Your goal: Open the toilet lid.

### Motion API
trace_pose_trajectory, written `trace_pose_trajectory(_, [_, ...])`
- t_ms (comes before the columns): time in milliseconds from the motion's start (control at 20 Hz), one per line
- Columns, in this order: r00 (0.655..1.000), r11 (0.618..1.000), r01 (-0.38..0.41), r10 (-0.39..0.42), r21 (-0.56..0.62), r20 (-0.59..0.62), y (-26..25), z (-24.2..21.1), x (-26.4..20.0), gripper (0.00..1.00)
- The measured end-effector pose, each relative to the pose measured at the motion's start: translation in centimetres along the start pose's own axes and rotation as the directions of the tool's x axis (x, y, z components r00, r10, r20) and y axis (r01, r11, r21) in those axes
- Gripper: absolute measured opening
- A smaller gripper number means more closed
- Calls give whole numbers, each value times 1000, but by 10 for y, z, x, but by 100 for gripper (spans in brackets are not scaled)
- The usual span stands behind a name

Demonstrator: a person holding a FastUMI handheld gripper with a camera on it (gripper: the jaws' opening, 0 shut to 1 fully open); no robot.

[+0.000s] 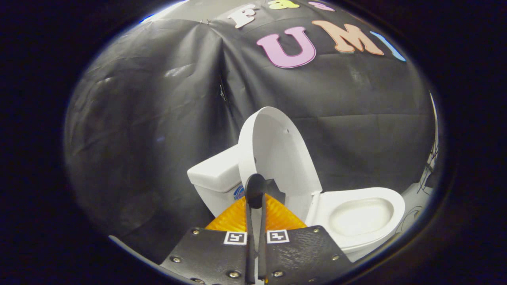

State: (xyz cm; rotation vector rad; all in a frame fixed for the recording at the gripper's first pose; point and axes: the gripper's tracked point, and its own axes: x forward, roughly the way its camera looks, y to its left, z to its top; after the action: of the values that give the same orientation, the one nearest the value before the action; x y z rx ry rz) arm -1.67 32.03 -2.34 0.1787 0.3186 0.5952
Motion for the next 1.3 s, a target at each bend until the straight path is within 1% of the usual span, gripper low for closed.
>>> trace_pose_trajectory(200, [1000,1000,6,-6,-28,17,3,0,3,4])
trace_pose_trajectory(300, [1000,1000,5,-5,-23,15,3,1,3,4])
trace_pose_trajectory(450, [1000,1000,-13,12,21,20,3,1,3,6])
trace_pose_trajectory(550, [998,995,-56,56,77,2,7,-5,7,10])
trace_pose_trajectory(600, [997,991,-78,79,112,-1,8,-6,7,16])
trace_pose_trajectory(700, [993,978,-114,117,174,-7,11,-6,7,25])
trace_pose_trajectory(750, [992,972,-121,128,201,-20,8,-11,10,40])
trace_pose_trajectory(800, [992,973,-109,119,202,-38,3,-14,10,55])
trace_pose_trajectory(950, [998,993,-42,48,111,-49,-17,-15,2,100])
trace_pose_trajectory(1100, [999,997,-21,24,69,-48,-36,-12,-10,99])
trace_pose_trajectory(1300, [998,997,51,-48,62,-41,-76,-4,-32,99])
